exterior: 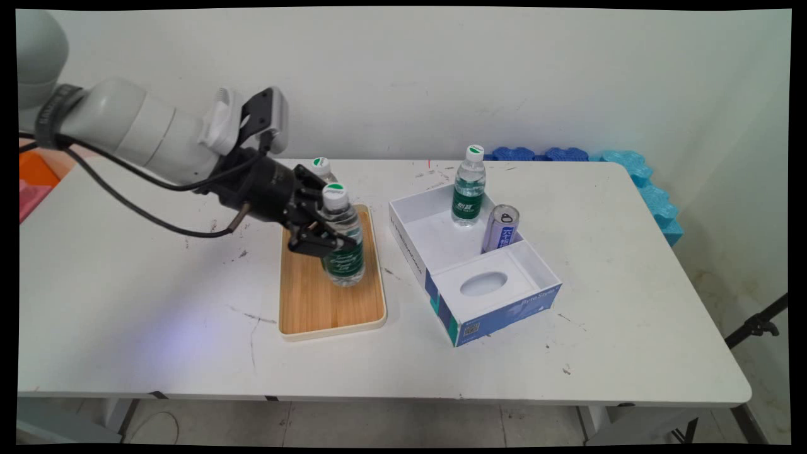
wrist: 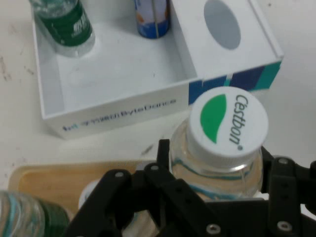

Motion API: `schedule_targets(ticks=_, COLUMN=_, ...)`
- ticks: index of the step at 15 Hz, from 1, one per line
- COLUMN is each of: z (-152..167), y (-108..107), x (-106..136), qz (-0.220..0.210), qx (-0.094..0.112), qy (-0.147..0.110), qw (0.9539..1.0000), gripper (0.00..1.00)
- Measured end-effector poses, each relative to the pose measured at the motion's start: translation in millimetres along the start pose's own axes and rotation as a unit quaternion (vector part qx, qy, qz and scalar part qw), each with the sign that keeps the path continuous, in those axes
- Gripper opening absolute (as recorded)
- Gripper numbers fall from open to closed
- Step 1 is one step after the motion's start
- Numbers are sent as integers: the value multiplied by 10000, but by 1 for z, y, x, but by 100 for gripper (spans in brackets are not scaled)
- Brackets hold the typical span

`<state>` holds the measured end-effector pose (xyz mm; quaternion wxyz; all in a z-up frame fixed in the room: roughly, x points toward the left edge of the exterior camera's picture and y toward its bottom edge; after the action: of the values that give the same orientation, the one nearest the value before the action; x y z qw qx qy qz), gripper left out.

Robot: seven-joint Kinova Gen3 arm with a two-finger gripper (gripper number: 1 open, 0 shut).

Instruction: Place the picked object on the tray

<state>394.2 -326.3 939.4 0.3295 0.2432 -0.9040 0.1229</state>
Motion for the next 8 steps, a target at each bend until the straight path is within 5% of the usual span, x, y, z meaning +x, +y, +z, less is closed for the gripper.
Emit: schedule_targets(ticks=8, z=-17, y=-8, x=-35, qz=-35, qx=127, qy=-189, qw=9997, gripper=0)
